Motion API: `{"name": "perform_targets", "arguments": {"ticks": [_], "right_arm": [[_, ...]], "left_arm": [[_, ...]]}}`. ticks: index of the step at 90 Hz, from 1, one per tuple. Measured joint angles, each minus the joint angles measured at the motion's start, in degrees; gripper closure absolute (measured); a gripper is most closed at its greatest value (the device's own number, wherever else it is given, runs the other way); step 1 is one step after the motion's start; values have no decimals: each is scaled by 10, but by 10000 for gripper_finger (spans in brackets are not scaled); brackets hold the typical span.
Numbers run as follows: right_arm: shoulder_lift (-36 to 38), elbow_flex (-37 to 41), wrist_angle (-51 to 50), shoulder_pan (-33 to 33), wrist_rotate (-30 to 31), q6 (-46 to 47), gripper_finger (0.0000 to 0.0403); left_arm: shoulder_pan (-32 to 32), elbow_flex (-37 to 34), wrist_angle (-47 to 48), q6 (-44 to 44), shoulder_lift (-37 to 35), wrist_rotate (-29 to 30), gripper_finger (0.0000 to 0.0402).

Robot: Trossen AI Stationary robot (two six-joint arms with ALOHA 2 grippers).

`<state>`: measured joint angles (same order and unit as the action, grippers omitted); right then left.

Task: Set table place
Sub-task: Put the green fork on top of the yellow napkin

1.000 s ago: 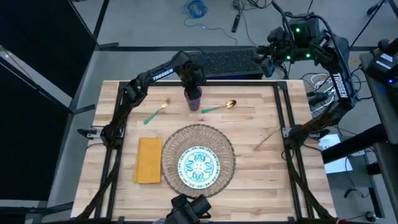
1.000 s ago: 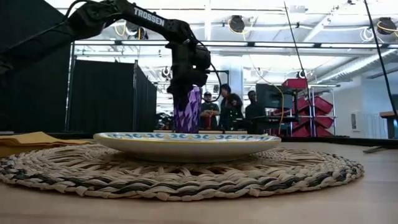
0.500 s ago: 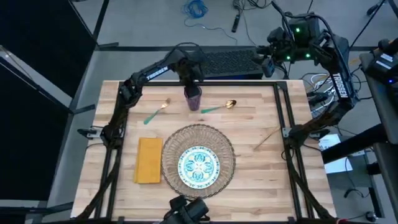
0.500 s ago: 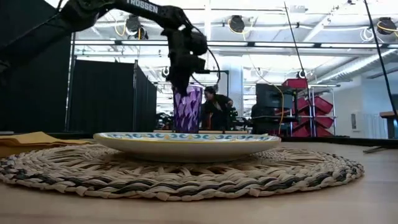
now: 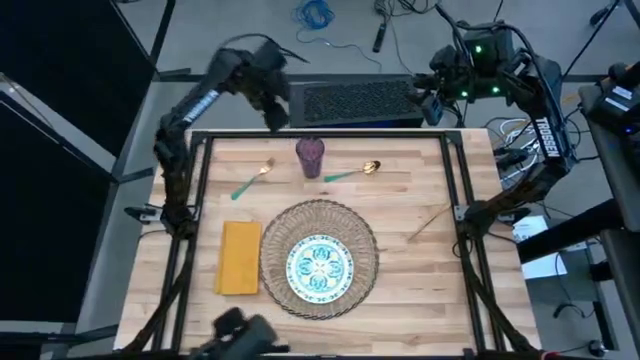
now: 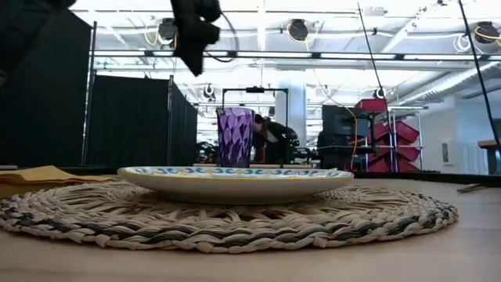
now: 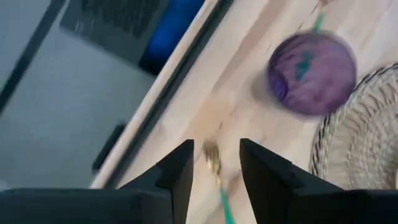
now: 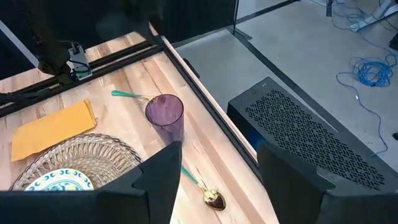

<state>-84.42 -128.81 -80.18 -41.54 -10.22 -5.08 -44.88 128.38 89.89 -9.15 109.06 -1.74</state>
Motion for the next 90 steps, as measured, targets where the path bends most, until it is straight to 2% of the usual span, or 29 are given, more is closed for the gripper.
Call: {"name": "perform_targets", "arguments": {"ticks": [11, 20, 27, 36, 48, 57, 68, 90], "right_arm": [[0, 0, -9, 0, 0, -5, 206], [0, 0, -22, 0, 0, -17, 206], [0, 0, -25, 0, 0, -26, 206], [0, 0, -25, 0, 0, -33, 206], [0, 0, -24, 0, 0, -41, 206], [0, 0, -17, 0, 0, -40, 206], [0, 0, -10, 0, 0, -33, 206], [0, 0, 8, 0, 0, -18, 206]], "left_arm": [[-11, -108, 1, 17, -41, 9, 287], [-10, -248, -13, 14, -90, 21, 287], [-10, -362, -77, 21, -131, 17, 287], [-8, -502, -185, 45, -209, -39, 287], [-9, -640, -287, 76, -295, -52, 287], [-9, -706, -360, 104, -323, -48, 287], [-3, -768, -419, 117, -319, -49, 287], [11, -803, -505, 107, -289, -20, 287]]}}
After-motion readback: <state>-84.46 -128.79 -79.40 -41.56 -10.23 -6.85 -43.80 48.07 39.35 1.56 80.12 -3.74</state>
